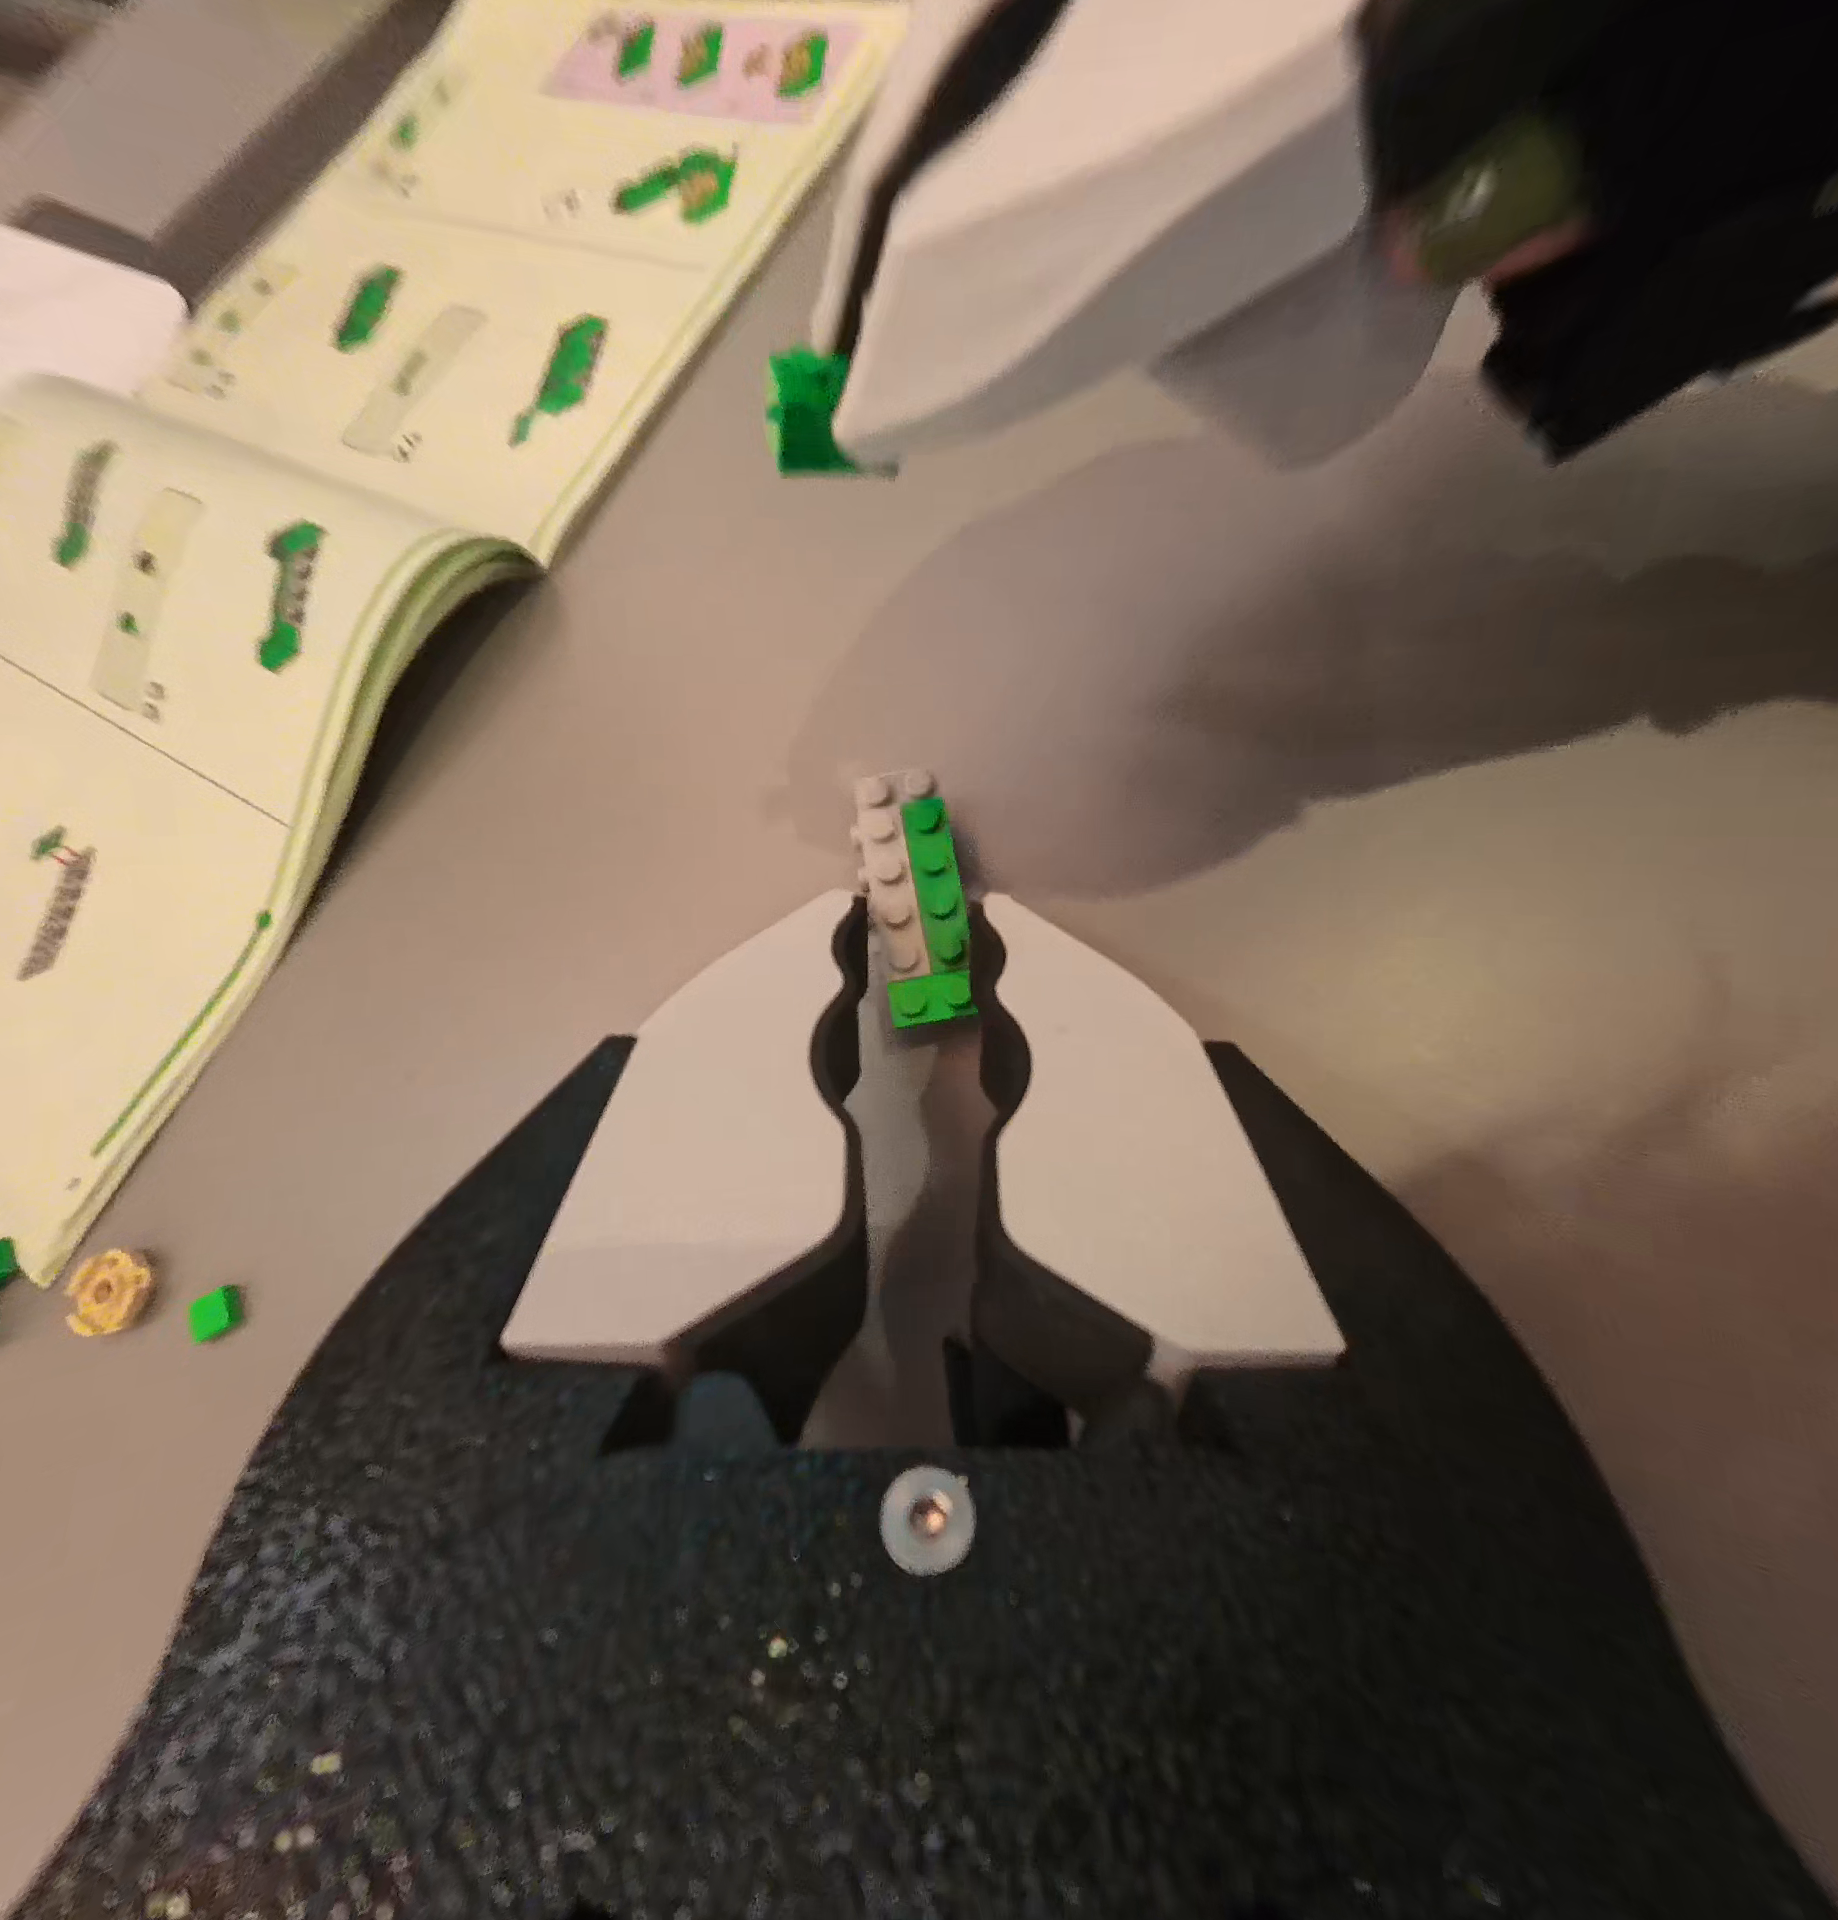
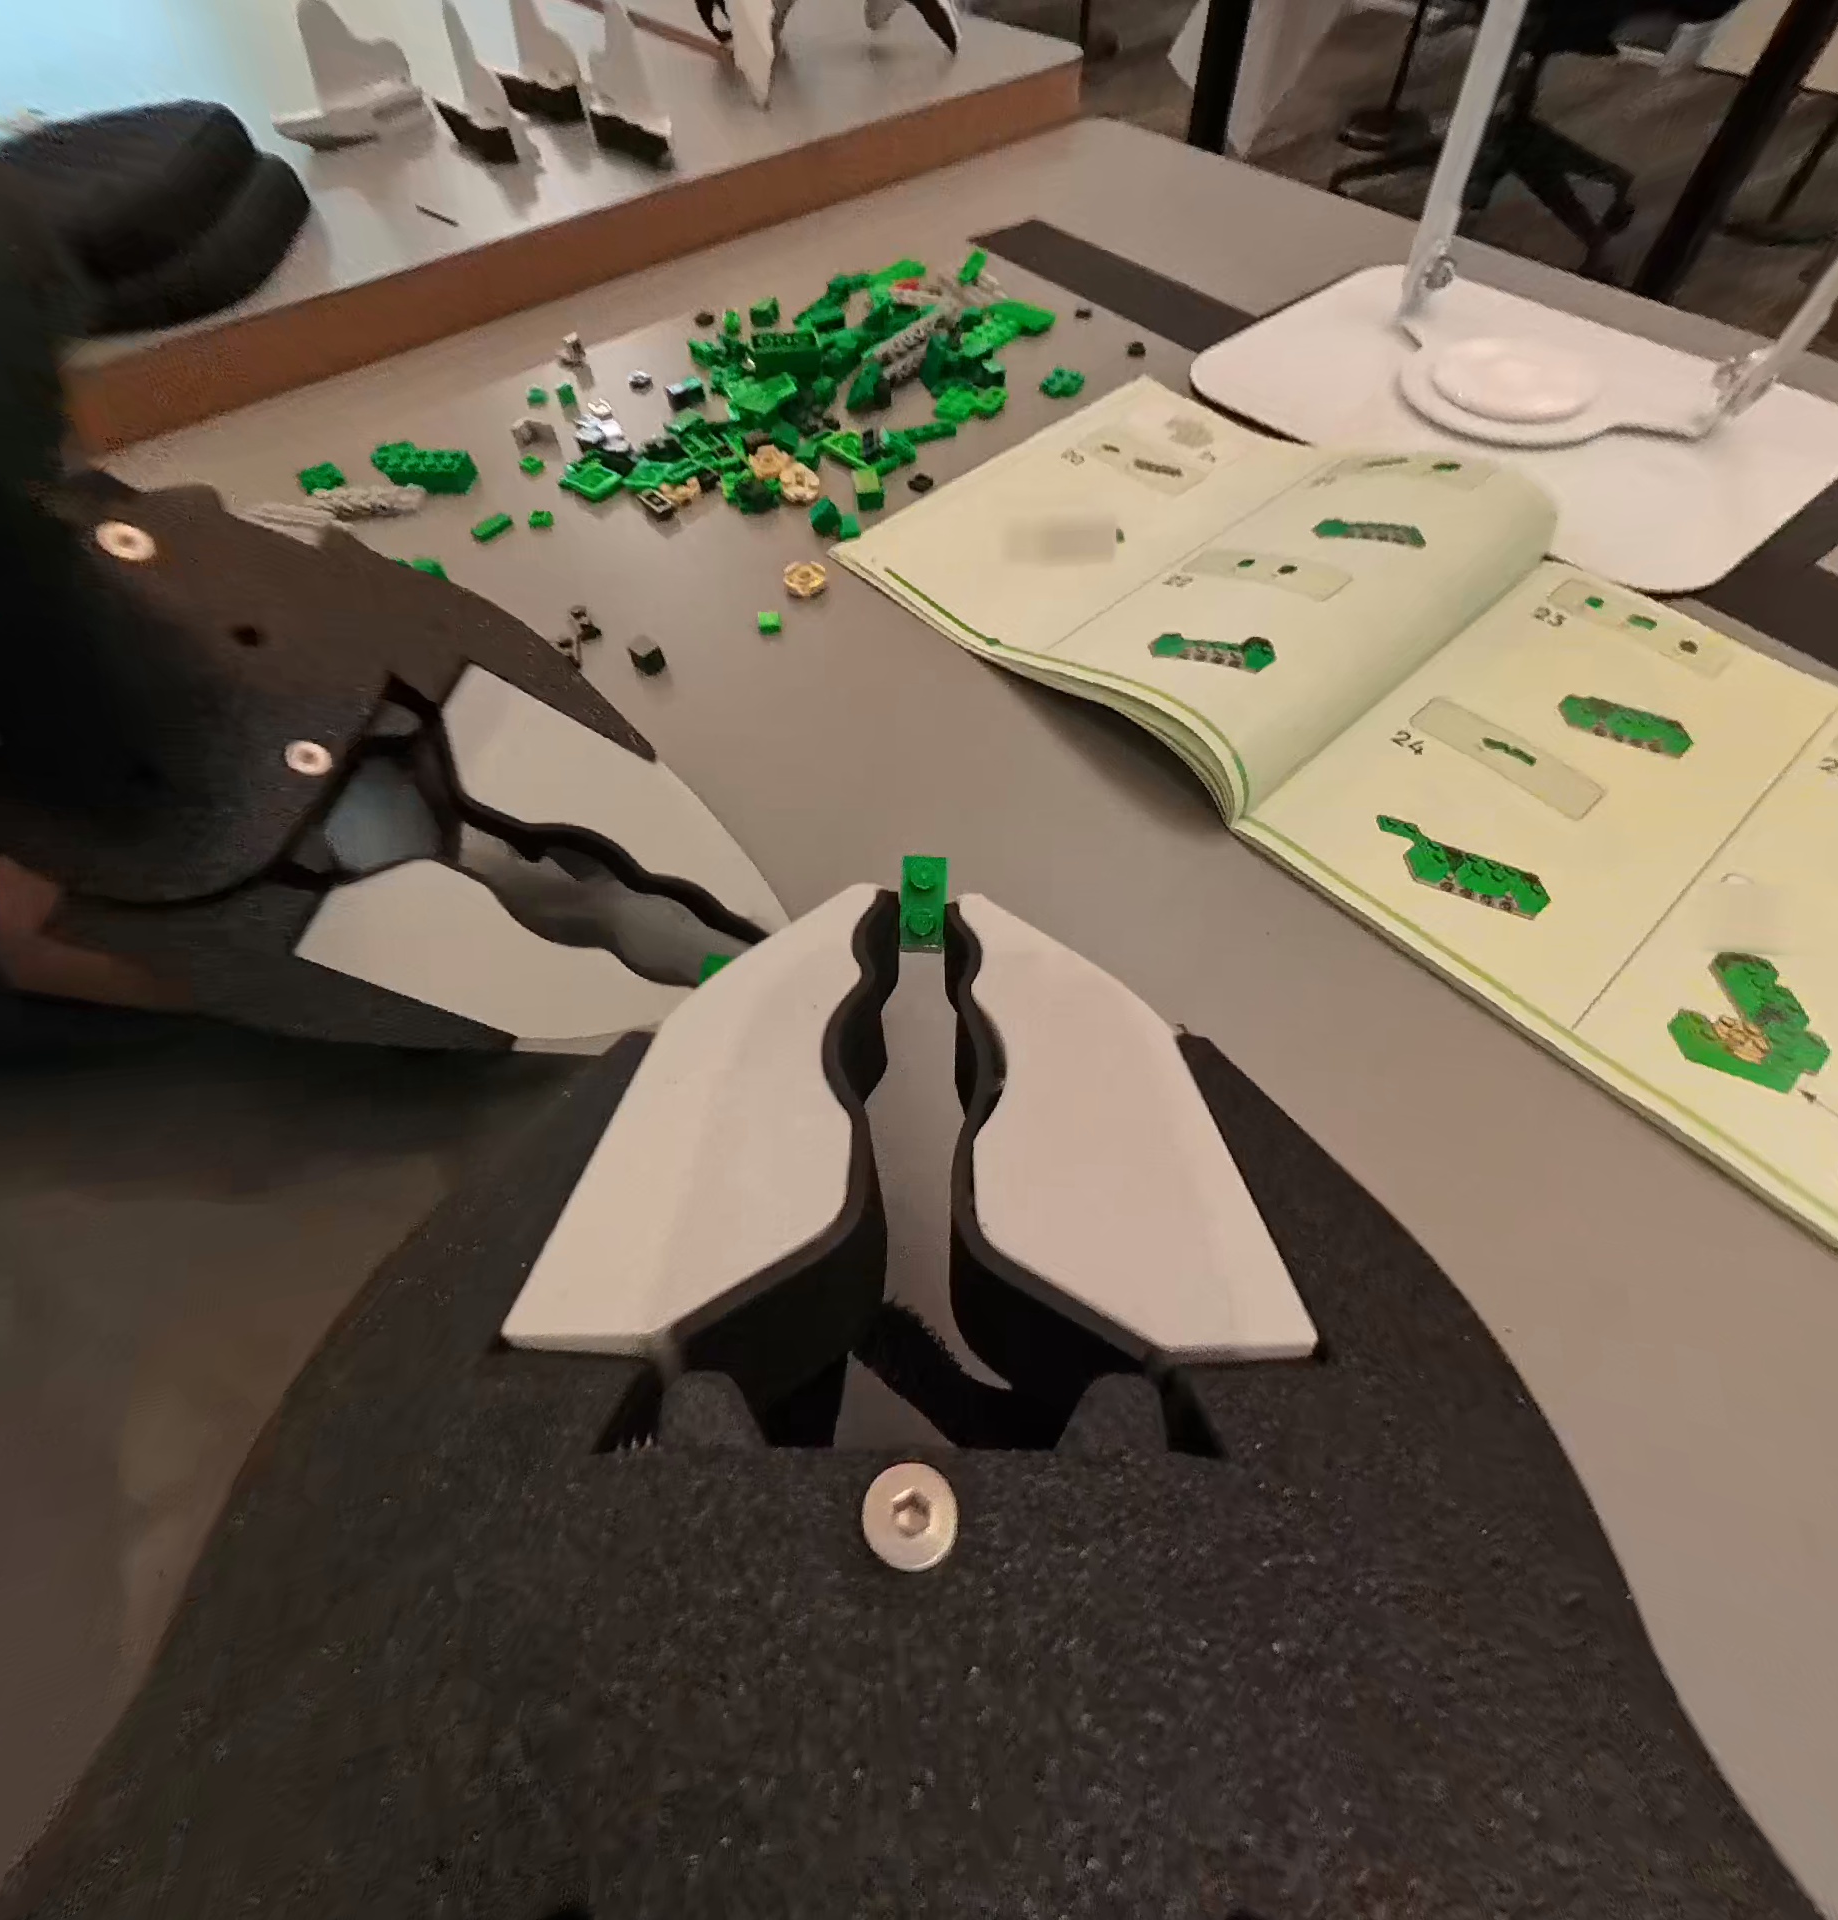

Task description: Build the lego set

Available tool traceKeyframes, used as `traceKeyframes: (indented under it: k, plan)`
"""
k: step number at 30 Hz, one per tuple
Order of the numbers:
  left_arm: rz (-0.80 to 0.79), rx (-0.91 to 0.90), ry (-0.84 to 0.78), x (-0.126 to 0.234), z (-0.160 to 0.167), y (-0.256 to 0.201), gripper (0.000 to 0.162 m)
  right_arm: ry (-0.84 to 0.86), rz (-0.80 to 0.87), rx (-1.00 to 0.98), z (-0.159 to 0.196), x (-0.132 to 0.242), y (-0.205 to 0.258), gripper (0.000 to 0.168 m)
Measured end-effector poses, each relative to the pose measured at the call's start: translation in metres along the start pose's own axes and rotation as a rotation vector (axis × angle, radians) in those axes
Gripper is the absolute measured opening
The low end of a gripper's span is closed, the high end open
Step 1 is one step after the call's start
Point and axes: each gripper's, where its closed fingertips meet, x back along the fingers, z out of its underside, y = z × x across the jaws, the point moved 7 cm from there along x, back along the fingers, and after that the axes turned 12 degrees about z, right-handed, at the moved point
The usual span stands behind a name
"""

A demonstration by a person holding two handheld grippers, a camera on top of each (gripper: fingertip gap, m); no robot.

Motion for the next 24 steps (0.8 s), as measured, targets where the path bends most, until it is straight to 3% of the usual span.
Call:
traceKeyframes:
  k: [1,12,24]
  plan:
    - [-0.017,-0.014,-0.03,0.002,-0.002,0.001,0.018,0.007,0.014,0.012,0.001,-0.002,0.002,0.008]
    - [-0.063,-0.042,-0.205,0.013,-0.006,0.005,0.017,0.008,0.098,0.149,0.006,-0.012,0.025,0.008]
    - [-0.073,-0.107,-0.18,0.009,-0.007,0.0,0.017,0.09,0.138,0.084,0.009,-0.013,0.024,0.008]
